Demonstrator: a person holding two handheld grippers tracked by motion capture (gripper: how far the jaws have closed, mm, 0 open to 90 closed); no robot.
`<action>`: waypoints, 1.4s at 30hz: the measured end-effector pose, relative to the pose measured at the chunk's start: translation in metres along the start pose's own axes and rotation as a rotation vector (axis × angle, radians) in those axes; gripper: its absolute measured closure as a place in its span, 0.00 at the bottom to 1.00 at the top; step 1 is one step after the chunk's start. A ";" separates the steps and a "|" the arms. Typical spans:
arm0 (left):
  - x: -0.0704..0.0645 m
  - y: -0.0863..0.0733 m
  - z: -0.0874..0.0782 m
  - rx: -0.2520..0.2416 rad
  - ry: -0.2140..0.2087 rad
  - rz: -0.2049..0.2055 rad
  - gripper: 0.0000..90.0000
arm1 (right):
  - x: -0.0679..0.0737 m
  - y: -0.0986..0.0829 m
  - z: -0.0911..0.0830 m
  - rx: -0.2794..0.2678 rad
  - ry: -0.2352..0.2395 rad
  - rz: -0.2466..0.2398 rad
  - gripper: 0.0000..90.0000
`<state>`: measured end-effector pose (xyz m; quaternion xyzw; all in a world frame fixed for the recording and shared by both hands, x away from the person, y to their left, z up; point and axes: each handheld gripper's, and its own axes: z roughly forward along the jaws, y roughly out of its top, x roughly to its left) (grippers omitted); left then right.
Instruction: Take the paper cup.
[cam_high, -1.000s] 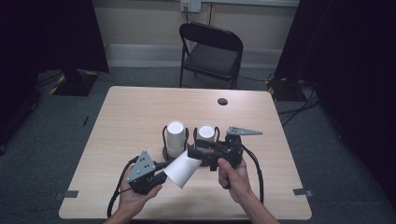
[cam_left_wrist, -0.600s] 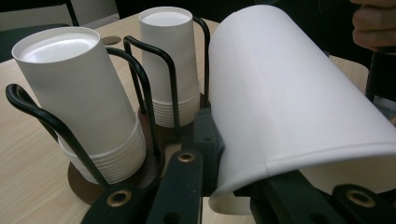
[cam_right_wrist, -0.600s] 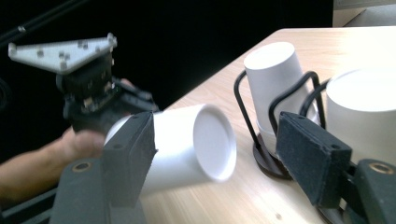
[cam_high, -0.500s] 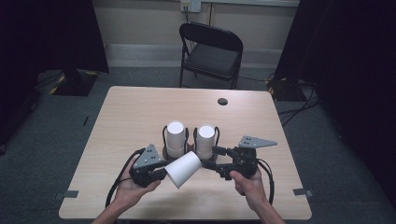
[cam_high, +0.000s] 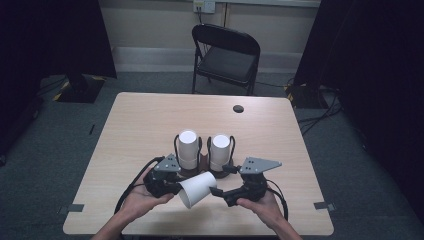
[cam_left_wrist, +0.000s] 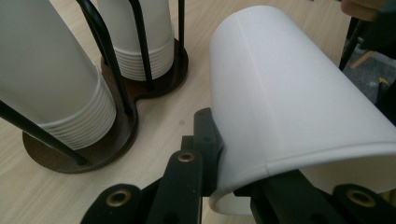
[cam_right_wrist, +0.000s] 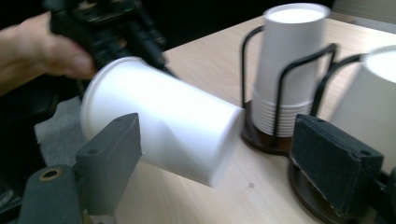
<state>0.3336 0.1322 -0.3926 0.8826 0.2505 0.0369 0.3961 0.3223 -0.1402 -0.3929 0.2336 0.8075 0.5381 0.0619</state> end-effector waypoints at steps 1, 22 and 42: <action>0.001 0.001 0.004 0.037 -0.011 -0.003 0.94 | 0.005 -0.001 0.005 0.027 0.014 -0.037 0.18; 0.004 0.028 0.025 0.333 -0.032 -0.010 0.95 | 0.035 -0.018 0.039 0.207 -0.057 -0.415 0.15; -0.004 0.049 0.048 0.443 -0.076 -0.014 0.95 | 0.051 -0.027 0.058 0.230 -0.110 -0.643 0.20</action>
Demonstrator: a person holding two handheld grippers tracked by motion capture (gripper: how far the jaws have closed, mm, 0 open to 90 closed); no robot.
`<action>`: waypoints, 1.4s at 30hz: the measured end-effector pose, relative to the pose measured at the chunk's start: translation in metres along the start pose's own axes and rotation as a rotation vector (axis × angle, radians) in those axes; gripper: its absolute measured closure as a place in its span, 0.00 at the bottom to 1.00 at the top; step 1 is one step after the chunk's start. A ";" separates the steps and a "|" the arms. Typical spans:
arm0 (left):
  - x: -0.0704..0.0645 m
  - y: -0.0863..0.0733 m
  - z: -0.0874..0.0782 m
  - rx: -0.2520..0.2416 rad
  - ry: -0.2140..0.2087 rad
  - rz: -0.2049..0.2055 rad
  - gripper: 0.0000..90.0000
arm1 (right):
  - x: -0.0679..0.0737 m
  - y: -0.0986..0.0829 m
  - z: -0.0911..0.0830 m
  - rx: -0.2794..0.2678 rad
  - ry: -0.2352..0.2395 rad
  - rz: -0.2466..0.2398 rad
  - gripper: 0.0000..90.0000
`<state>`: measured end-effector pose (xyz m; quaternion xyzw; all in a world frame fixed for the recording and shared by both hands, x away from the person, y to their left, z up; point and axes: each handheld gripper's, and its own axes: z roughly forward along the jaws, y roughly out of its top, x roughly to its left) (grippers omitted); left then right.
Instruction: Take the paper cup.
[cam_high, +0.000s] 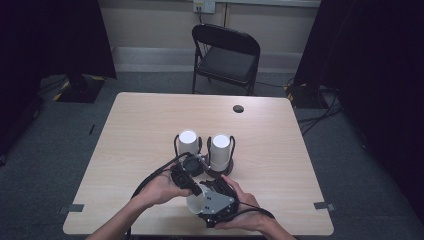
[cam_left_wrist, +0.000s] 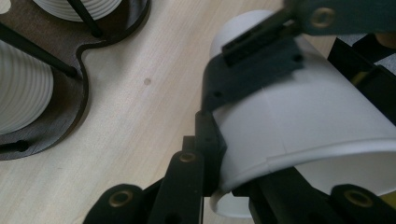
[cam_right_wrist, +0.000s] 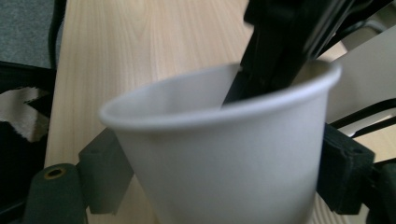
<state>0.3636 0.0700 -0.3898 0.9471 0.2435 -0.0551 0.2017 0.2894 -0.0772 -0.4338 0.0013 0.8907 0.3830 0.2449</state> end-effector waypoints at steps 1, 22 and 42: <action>0.001 0.000 0.001 0.003 -0.004 -0.005 0.95 | 0.003 0.001 -0.001 0.001 -0.019 -0.015 0.21; 0.004 -0.001 0.005 -0.048 -0.021 -0.110 0.94 | 0.004 0.004 -0.006 -0.012 -0.051 -0.005 0.23; 0.009 -0.018 -0.006 -0.163 -0.009 -0.162 0.79 | -0.007 -0.003 -0.013 -0.046 -0.054 0.085 0.25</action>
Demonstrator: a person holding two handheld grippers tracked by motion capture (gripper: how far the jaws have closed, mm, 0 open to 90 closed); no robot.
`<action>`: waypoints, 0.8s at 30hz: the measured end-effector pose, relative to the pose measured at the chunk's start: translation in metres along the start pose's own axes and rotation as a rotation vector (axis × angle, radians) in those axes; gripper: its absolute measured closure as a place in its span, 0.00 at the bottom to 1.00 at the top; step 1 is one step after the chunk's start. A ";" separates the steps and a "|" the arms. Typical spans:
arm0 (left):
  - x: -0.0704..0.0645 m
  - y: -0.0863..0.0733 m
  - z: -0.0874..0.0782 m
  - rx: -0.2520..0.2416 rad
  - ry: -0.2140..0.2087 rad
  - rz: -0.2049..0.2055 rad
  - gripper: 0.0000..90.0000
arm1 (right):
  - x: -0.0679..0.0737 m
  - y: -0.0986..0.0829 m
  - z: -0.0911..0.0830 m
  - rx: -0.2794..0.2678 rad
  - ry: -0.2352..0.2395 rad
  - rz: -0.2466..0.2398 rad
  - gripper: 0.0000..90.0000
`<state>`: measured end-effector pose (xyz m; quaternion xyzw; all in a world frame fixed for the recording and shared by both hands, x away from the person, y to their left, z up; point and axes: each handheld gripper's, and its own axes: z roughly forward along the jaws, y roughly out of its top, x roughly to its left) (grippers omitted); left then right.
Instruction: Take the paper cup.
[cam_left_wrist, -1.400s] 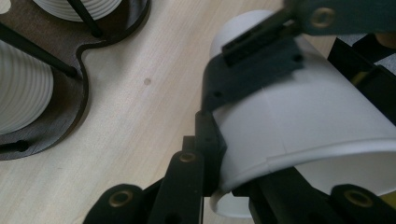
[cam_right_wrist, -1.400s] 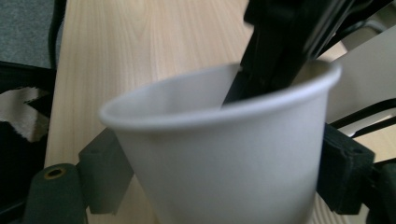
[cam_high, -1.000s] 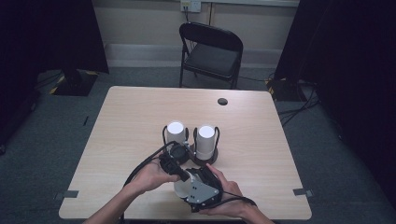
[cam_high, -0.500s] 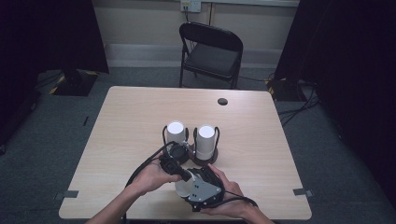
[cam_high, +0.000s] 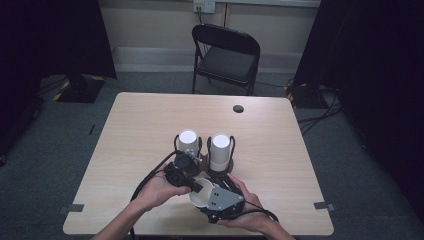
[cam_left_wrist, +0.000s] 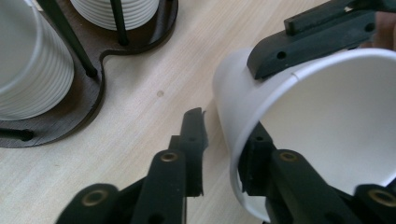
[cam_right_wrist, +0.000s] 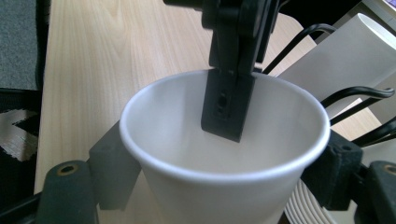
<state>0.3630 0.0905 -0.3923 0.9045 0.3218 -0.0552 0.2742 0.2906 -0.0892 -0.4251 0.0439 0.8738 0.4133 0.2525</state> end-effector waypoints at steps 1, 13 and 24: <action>0.000 0.000 -0.001 -0.002 0.001 0.000 0.78 | 0.000 0.000 0.000 0.000 -0.002 0.001 0.25; 0.005 -0.005 -0.008 -0.069 0.037 0.008 0.55 | -0.008 -0.005 -0.003 -0.012 -0.004 0.057 0.25; 0.003 -0.013 -0.018 -0.207 0.113 0.045 0.38 | -0.016 -0.010 -0.005 -0.021 -0.018 0.111 0.25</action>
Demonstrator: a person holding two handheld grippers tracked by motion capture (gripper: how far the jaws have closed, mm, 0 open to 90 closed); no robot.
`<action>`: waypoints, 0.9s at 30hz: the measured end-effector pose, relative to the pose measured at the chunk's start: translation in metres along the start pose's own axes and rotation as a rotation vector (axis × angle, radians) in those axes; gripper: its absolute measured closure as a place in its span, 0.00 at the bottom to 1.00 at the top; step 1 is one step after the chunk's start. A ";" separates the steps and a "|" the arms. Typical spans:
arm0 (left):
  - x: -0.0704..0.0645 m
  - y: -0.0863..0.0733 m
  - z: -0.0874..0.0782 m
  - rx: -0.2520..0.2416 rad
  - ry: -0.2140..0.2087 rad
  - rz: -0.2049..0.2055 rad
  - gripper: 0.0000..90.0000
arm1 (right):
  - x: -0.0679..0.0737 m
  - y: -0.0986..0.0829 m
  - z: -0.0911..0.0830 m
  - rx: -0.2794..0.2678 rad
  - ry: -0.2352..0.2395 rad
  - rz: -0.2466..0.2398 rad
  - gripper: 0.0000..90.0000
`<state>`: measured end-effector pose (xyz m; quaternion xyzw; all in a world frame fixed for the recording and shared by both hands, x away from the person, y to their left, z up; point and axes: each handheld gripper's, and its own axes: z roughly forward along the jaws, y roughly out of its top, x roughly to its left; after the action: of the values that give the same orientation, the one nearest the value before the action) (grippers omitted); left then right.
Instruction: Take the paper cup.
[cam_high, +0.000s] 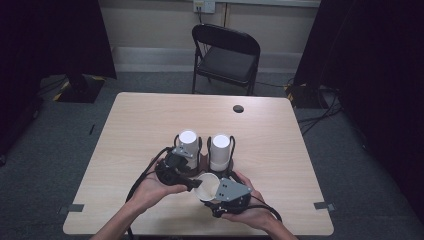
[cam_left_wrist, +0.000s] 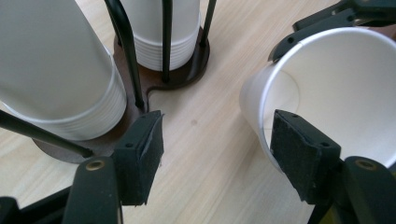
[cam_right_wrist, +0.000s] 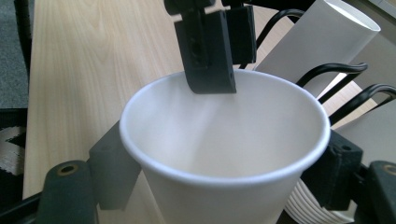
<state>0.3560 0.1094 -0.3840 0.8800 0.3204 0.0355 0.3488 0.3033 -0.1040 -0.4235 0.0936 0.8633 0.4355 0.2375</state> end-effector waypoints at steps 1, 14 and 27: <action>-0.001 0.000 -0.001 -0.009 0.008 0.001 0.37 | 0.000 0.000 0.000 0.002 0.000 0.001 0.25; 0.002 -0.014 -0.012 -0.144 0.053 -0.009 0.32 | -0.013 -0.009 0.000 0.003 -0.005 0.072 0.25; 0.006 -0.040 -0.012 -0.193 0.126 -0.019 0.33 | -0.030 -0.019 -0.008 -0.036 0.010 0.216 0.25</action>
<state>0.3357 0.1417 -0.4014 0.8352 0.3451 0.1181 0.4116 0.3265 -0.1321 -0.4253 0.1796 0.8413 0.4744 0.1867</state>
